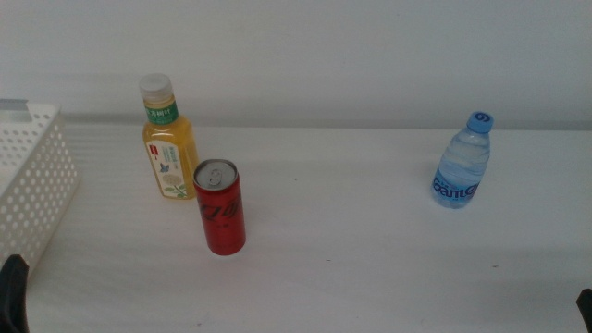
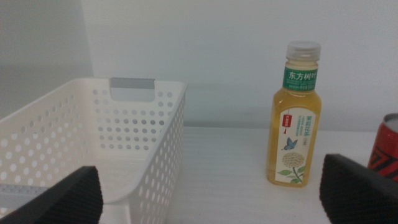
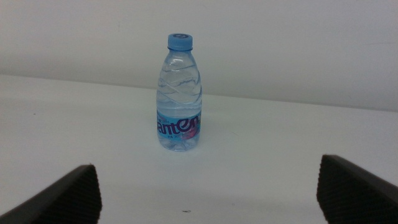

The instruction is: Use arms to grab the bottles and put them into the dustbin to the left of the table.

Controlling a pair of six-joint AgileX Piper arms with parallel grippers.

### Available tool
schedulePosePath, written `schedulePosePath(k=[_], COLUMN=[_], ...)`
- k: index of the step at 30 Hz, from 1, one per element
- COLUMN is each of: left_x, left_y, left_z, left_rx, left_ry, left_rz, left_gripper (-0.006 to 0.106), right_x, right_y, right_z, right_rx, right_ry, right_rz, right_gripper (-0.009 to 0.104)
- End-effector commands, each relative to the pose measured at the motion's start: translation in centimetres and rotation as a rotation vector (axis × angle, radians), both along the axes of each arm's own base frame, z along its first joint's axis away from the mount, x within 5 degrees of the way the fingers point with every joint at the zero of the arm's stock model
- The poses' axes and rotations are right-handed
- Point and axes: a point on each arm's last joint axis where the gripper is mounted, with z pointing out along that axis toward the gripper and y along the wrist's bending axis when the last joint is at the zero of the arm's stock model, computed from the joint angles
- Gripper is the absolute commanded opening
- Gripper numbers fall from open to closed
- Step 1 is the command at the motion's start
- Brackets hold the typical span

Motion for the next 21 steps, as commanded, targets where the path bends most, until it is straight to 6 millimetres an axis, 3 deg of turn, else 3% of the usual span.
schedulePosePath(k=[1,21], left_x=[-0.14,0.34], left_y=[-0.01,-0.36], left_z=[-1.09,-0.59], left_rx=[0.002,0.091], left_ry=[-0.009,-0.029], left_rz=[0.001,-0.065], left_gripper=[0.094,0.094], right_x=[-0.11,-0.11], right_y=[-0.06,-0.06], right_z=[-1.12,-1.12], right_rx=[-0.008,-0.008], right_ry=[-0.008,-0.008], right_rz=[-0.007,-0.007], right_gripper=[0.093,0.093])
